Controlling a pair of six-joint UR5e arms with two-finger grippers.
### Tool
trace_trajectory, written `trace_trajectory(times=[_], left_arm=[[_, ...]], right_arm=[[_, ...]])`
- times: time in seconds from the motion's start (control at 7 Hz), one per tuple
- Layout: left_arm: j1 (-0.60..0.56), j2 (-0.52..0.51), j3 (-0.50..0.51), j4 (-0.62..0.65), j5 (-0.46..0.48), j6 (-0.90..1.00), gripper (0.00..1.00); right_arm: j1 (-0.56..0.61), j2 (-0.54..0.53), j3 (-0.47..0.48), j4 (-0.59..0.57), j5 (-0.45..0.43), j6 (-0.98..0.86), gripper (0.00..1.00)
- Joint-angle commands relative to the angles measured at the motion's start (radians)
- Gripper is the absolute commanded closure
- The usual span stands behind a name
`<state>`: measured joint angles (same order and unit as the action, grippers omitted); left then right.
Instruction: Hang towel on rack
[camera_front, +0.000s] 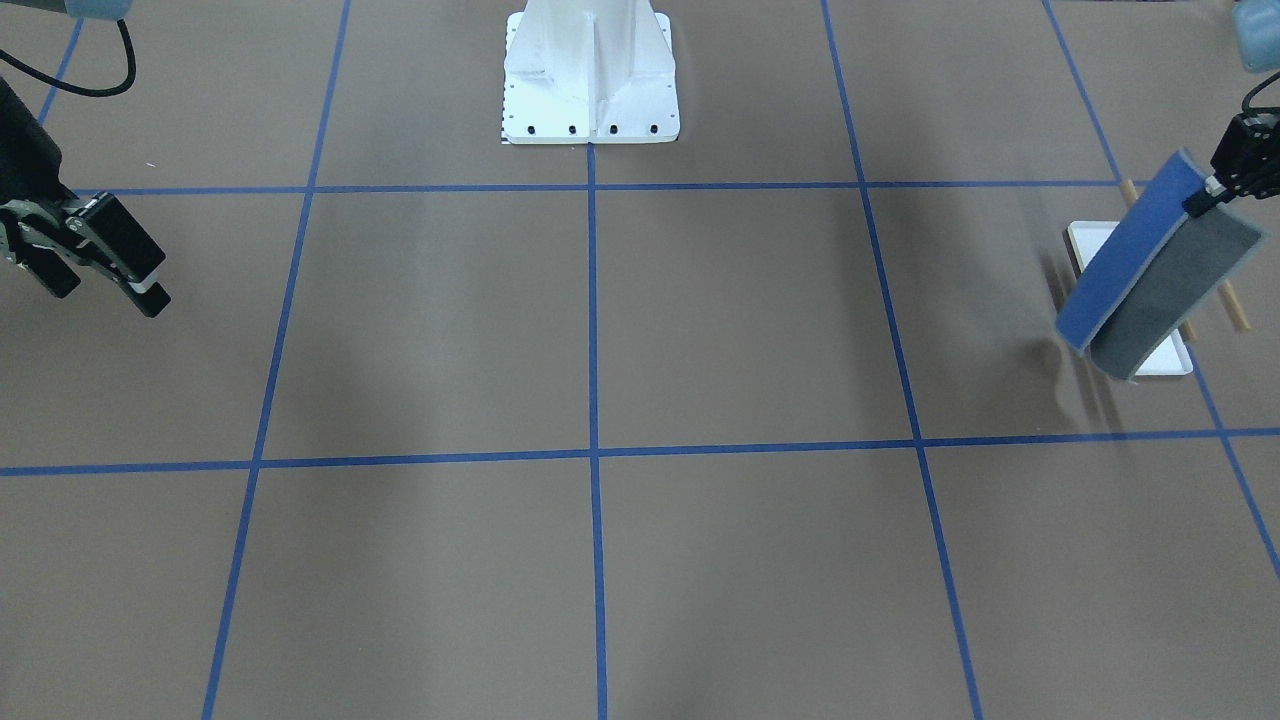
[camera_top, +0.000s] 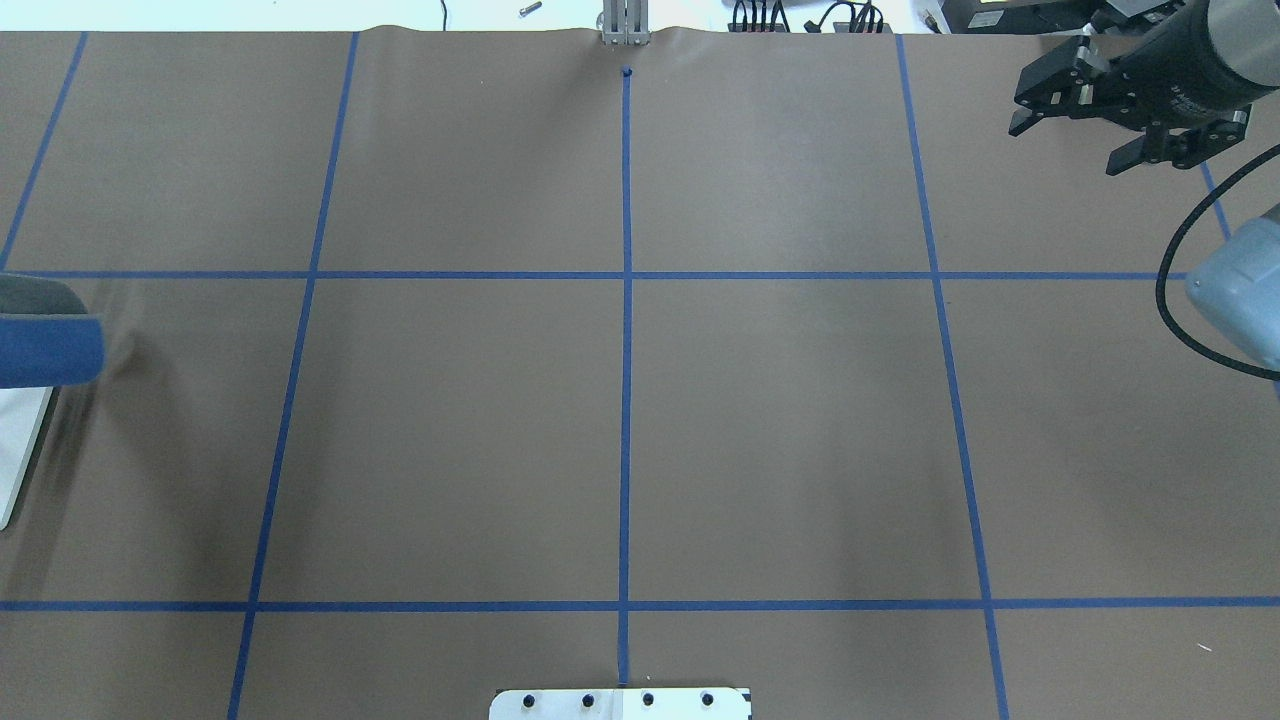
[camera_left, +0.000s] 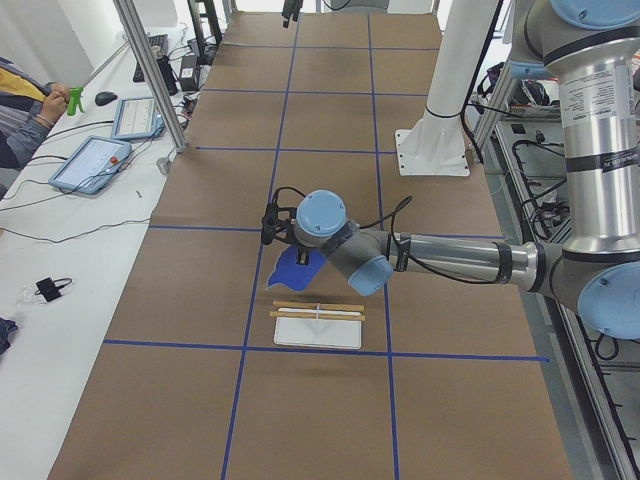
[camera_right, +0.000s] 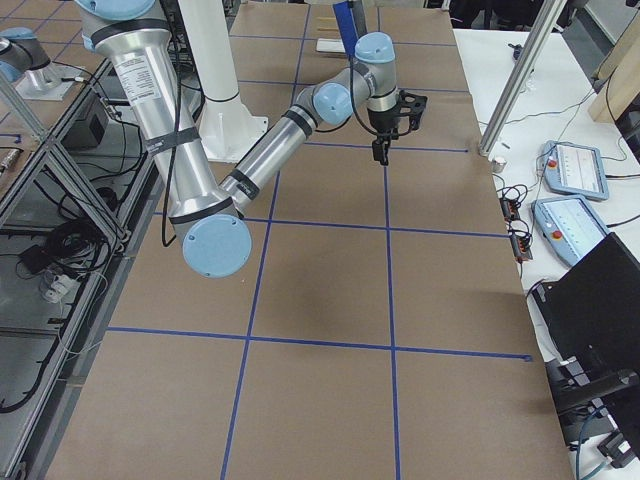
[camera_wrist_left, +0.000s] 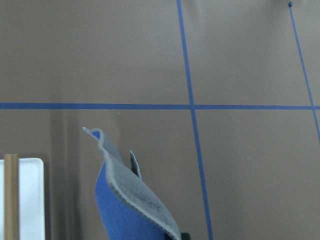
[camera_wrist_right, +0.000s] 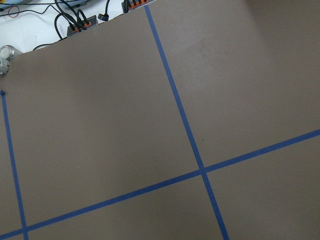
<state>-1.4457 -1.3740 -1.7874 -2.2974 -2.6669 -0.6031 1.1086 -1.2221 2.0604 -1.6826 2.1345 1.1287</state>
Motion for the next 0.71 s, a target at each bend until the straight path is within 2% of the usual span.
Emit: trace_trajectory(times=[0.0, 0.14, 0.57], left_arm=[[-0.048, 0.024, 0.060, 0.003, -0.039, 0.098, 1.00], [-0.061, 0.035, 0.087, 0.003, -0.054, 0.133, 1.00], [-0.079, 0.036, 0.143, 0.042, -0.259, 0.158, 1.00]], right_arm=[[0.000, 0.004, 0.004, 0.000, 0.001, 0.000, 0.00], [0.000, 0.004, 0.004, 0.000, 0.001, -0.001, 0.00], [0.000, 0.007, 0.004, -0.002, 0.001, 0.002, 0.00]])
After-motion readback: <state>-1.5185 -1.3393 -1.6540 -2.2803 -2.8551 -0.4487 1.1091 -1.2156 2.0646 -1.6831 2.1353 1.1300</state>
